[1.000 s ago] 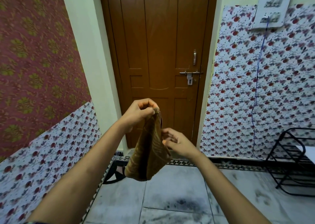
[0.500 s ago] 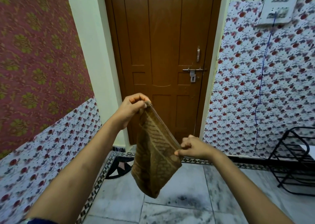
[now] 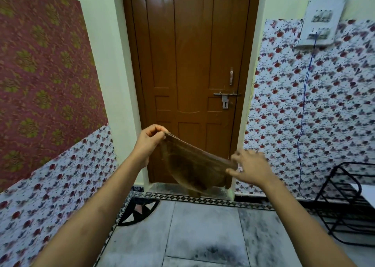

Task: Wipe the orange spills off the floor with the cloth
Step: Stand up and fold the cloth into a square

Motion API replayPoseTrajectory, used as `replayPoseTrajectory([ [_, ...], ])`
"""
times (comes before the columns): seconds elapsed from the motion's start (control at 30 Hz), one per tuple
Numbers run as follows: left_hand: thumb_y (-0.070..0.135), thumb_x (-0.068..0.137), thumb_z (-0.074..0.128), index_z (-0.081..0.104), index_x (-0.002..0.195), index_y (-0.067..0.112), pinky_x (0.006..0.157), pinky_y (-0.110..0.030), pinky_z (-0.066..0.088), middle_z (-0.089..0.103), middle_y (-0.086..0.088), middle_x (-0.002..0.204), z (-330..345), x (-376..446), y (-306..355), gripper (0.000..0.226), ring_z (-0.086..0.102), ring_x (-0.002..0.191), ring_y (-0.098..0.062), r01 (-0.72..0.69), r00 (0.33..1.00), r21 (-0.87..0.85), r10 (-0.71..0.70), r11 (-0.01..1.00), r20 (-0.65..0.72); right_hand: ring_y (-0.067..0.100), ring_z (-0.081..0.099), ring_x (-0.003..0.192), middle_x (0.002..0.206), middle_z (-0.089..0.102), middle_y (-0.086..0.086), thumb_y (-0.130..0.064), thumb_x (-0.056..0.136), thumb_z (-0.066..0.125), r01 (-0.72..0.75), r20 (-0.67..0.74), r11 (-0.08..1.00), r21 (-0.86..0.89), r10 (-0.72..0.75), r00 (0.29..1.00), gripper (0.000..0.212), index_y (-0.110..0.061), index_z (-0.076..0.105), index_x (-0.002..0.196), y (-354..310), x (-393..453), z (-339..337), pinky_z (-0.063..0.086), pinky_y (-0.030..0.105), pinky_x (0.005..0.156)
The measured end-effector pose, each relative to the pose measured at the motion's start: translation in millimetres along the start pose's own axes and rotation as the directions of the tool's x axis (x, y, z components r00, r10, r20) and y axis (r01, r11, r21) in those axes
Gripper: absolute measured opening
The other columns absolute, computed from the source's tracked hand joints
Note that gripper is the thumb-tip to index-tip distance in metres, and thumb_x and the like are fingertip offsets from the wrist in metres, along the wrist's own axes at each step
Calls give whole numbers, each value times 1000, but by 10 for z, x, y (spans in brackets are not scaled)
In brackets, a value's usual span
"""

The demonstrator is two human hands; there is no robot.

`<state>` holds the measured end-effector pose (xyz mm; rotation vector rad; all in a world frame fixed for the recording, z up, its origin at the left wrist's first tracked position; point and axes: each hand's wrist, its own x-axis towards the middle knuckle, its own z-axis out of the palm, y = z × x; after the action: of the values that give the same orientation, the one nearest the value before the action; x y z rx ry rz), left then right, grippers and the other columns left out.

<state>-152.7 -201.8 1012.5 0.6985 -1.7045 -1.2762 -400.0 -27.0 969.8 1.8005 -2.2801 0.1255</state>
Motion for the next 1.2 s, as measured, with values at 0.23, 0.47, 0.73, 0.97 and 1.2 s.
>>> replayPoseTrajectory([
  [0.23, 7, 80, 50, 59, 76, 17, 64, -21, 43, 58, 5, 72, 62, -86, 46, 14, 54, 72, -9, -9, 979, -28, 15, 1000, 203, 13, 55, 99, 108, 61, -3, -33, 87, 55, 110, 228, 930, 351, -199, 953, 16, -23, 65, 95, -335, -95, 400, 44, 29, 89],
  [0.47, -4, 88, 40, 56, 75, 15, 51, -18, 40, 54, 2, 69, -117, -146, 19, 28, 50, 65, -10, 93, 993, -115, -83, 989, 86, 14, 66, 91, 94, 71, -4, -13, 87, 63, -228, 276, 546, 806, -6, 961, 14, -14, 74, 96, -488, -128, 582, 53, 34, 85],
  [0.73, -2, 84, 51, 64, 68, 21, 64, -24, 45, 59, 3, 71, -329, -241, -83, 31, 54, 71, -13, 61, 985, -33, -55, 998, 164, 19, 63, 95, 106, 67, 8, -15, 85, 67, -275, -97, 543, 794, 558, 824, 28, -9, 66, 112, -537, -2, 497, 52, 29, 81],
  [0.97, -6, 87, 49, 64, 70, 21, 72, -32, 43, 62, 4, 72, -295, -217, -169, 35, 53, 78, -20, 76, 995, -73, -72, 994, 62, 14, 62, 79, 87, 70, 5, -17, 84, 69, -208, -190, 484, 850, 650, 736, 16, -9, 71, 98, -377, 108, 239, 45, 17, 61],
  [1.2, -4, 89, 49, 64, 74, 18, 71, -32, 43, 62, 3, 72, -267, -140, -106, 31, 53, 77, -18, 82, 996, -62, -84, 995, -19, 14, 58, 74, 74, 60, -4, -16, 84, 68, -111, -142, 373, 921, 587, 797, 13, -14, 61, 94, -268, 37, 184, 44, 21, 61],
])
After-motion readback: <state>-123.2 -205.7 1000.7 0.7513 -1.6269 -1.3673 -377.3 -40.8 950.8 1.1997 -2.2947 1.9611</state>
